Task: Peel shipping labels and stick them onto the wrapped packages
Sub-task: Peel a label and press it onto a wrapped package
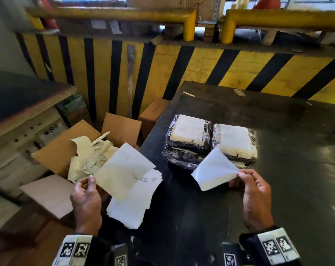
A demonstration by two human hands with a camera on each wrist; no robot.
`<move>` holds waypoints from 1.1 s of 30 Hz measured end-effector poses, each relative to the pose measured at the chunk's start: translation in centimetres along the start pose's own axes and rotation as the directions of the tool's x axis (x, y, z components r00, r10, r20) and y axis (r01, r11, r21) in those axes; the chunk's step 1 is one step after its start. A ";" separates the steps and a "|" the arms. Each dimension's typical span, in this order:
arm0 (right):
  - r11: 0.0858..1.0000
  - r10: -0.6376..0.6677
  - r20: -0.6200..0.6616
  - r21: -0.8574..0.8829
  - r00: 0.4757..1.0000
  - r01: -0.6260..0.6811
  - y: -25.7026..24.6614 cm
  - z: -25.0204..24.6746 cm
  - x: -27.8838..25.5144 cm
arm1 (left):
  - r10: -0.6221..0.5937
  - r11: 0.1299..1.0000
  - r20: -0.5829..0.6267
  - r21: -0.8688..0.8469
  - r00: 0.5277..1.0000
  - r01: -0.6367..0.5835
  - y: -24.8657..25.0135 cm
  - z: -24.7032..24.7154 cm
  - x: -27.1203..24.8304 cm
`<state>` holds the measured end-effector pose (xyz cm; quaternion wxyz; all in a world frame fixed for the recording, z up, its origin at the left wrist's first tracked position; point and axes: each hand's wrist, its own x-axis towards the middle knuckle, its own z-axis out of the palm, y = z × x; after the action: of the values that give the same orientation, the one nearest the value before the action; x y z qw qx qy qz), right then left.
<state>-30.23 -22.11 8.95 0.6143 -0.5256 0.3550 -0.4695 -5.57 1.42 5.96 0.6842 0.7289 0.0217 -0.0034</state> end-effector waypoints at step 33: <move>0.902 0.269 0.114 -0.379 0.956 -0.209 4.5 14.0 -1.4 | 0.337 0.894 0.908 -0.225 0.250 -0.388 0.7 6.4 1.7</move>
<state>-16.74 -16.38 7.20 0.5866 -0.6189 0.4459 -0.2721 -3.66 -4.95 6.20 0.5372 0.5945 -0.5387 -0.2602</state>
